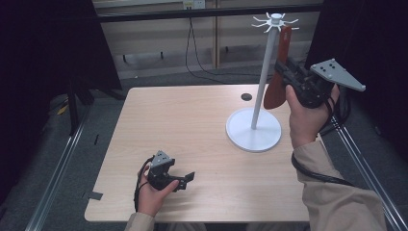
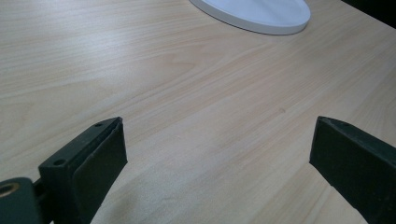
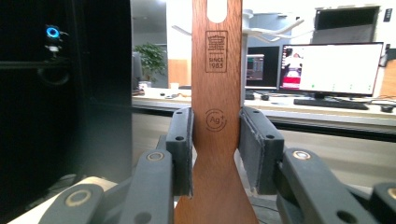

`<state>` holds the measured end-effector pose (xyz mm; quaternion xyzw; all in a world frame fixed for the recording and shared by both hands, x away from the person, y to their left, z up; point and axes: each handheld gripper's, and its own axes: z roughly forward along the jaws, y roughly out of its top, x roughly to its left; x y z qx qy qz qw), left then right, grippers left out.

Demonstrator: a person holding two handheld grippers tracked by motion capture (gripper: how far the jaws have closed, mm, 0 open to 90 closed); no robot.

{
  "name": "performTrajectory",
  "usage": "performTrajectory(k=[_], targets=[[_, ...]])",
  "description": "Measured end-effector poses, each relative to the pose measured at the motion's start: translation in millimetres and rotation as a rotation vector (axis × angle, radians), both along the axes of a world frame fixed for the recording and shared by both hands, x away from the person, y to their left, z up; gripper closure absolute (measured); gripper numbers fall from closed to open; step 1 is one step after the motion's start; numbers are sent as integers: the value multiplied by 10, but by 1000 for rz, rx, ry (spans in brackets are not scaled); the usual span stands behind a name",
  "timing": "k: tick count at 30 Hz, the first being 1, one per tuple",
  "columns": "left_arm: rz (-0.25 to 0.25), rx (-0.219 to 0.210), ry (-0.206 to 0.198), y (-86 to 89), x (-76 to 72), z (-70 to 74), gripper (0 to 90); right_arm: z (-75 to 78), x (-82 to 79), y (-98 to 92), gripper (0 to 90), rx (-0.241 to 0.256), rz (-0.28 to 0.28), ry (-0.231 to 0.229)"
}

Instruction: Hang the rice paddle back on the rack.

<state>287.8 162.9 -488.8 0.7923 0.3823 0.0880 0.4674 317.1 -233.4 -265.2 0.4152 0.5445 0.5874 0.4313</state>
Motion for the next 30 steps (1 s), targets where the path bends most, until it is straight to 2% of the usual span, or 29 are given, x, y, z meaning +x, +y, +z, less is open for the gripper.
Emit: performTrajectory(k=[17, 24, 30], targets=[[3, -2, -2, 16, 3, 9, 40, -40, 133, -4, 667, 19, -17, 36], [12, -14, -6, 37, 1, 22, 40, -63, 208, 3, 667, 21, -28, 39], [5, -5, -3, 29, -4, 15, 41, -82, 226, 8, 667, 26, -31, 40]])
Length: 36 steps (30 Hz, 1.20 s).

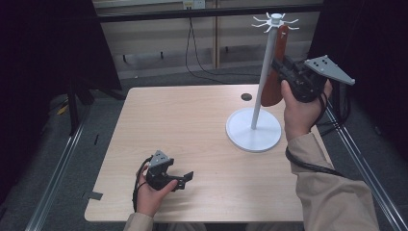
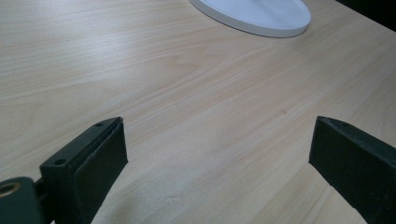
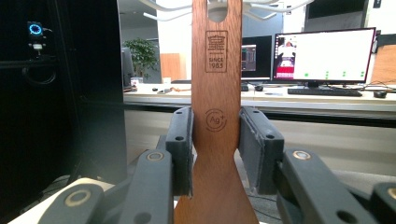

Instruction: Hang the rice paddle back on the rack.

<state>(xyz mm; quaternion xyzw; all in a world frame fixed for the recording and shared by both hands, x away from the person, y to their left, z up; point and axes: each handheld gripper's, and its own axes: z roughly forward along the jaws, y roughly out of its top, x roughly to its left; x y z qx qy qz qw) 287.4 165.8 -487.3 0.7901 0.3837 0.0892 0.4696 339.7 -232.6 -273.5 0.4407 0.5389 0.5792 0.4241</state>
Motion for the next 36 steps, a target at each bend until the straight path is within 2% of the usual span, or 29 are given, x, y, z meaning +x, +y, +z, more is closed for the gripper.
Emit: performTrajectory(k=[26, 29, 30, 36], targets=[[-1, 3, -8, 9, -12, 15, 42, -49, 48, 36, 660, 9, -1, 2], [-2, 5, -8, 6, -11, 15, 42, -48, 34, 31, 618, 12, -5, 0], [-3, 5, -8, 5, -10, 14, 42, -46, 27, 30, 557, 16, -7, -2], [-6, 4, -8, -19, 5, 12, 42, -47, 2, 17, 474, 16, 1, 5]])
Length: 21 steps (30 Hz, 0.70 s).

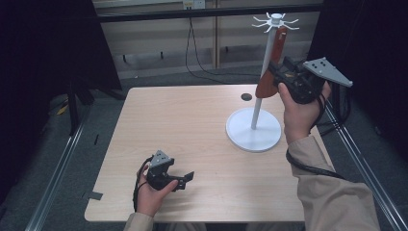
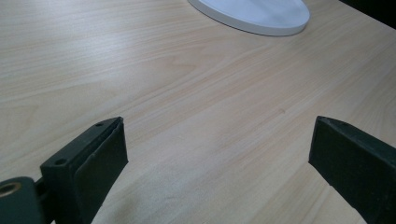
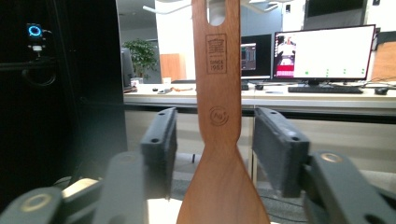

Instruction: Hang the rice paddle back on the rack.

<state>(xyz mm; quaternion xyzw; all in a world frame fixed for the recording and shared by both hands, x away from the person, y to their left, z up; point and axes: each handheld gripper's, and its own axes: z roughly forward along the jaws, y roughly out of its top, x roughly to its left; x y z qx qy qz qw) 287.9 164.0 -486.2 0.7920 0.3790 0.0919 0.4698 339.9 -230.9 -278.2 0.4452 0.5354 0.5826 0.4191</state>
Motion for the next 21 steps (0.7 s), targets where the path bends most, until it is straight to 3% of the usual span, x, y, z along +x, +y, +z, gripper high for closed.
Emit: performTrajectory(k=[7, 21], targets=[[-6, 3, -3, -17, 1, 5, 42, -41, -83, -8, 308, 6, 10, -4], [-20, 21, -7, -38, 0, -1, 33, -223, -238, -44, 174, 26, 49, 17]])
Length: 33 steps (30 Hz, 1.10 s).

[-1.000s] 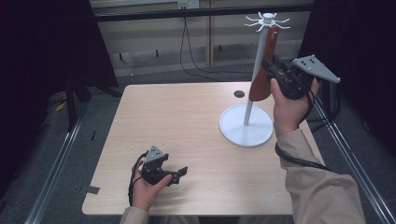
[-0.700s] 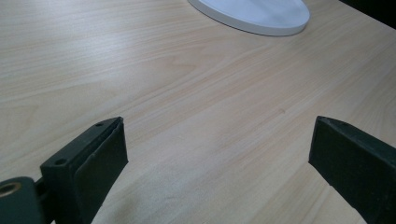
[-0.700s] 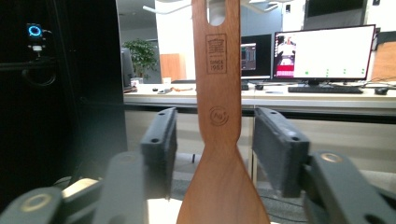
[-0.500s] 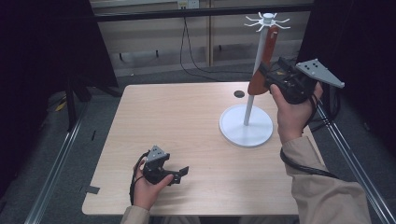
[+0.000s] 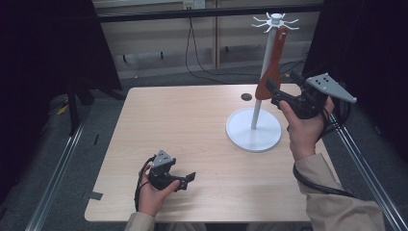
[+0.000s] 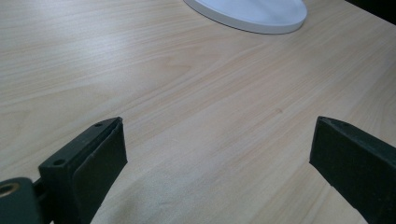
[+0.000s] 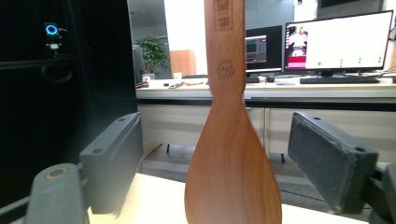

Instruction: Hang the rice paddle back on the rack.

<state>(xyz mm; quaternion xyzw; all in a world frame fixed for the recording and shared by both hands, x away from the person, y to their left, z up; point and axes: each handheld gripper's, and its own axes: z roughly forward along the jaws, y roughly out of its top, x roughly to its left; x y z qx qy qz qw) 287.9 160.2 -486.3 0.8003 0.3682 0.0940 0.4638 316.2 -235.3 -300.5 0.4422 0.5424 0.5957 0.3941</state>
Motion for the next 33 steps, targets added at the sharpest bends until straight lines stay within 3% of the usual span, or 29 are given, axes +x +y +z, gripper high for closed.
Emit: performTrajectory(k=[18, 23, 33], targets=[[-21, -16, 8, 5, -17, 4, 17, -288, -152, 58, 120, -24, 57, 50], [-43, -3, 2, -6, -28, 6, 17, -371, -193, 81, 116, -27, 74, 59], [-35, -5, -8, 15, -27, 3, 18, -538, -272, 110, 106, -39, 104, 73]])
